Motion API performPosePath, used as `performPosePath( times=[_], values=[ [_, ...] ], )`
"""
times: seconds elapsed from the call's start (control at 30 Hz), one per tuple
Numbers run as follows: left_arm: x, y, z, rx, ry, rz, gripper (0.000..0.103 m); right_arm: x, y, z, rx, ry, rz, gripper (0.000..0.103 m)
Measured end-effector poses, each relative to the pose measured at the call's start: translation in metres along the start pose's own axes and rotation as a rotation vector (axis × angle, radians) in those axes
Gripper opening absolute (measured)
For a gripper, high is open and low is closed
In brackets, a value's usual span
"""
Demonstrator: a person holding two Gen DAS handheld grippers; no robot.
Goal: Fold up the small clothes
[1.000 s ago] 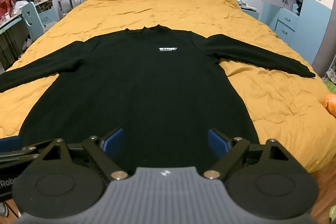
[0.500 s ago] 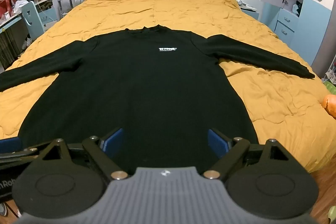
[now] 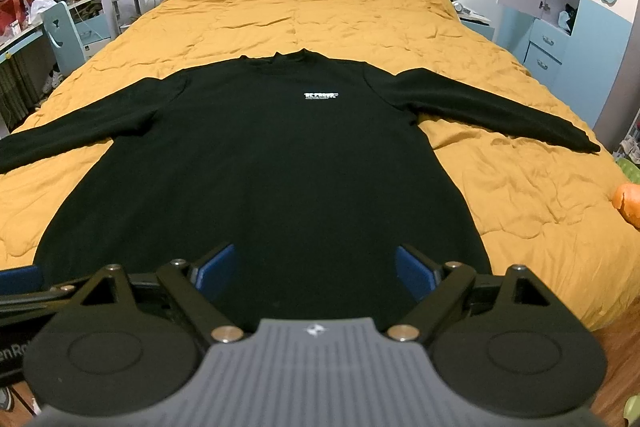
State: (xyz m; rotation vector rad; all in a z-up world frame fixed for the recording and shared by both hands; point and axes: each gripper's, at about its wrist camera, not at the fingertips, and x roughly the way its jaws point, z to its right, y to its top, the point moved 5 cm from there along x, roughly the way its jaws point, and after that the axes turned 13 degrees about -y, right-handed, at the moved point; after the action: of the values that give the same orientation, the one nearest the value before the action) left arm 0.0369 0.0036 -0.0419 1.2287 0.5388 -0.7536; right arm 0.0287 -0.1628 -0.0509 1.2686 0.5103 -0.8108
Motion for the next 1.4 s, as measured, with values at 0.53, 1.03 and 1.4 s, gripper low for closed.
performPosePath(
  times=[0.53,1.03,1.4],
  values=[
    [0.0009,0.0003,0.0004,-0.008,0.006,-0.009,0.093,0.0017,-0.0008,-0.0002,-0.005,-0.001,0.001,0.083],
    [0.0036,0.0001,-0.0004,-0.017,0.01,-0.023,0.093,0.0026,-0.0018,0.0,-0.007,-0.002,0.0,0.083],
    [0.0045,0.0004,-0.0015,-0.022,0.011,-0.028,0.093,0.0028,-0.0024,-0.0002,-0.011,-0.002,0.0,0.083]
  ],
)
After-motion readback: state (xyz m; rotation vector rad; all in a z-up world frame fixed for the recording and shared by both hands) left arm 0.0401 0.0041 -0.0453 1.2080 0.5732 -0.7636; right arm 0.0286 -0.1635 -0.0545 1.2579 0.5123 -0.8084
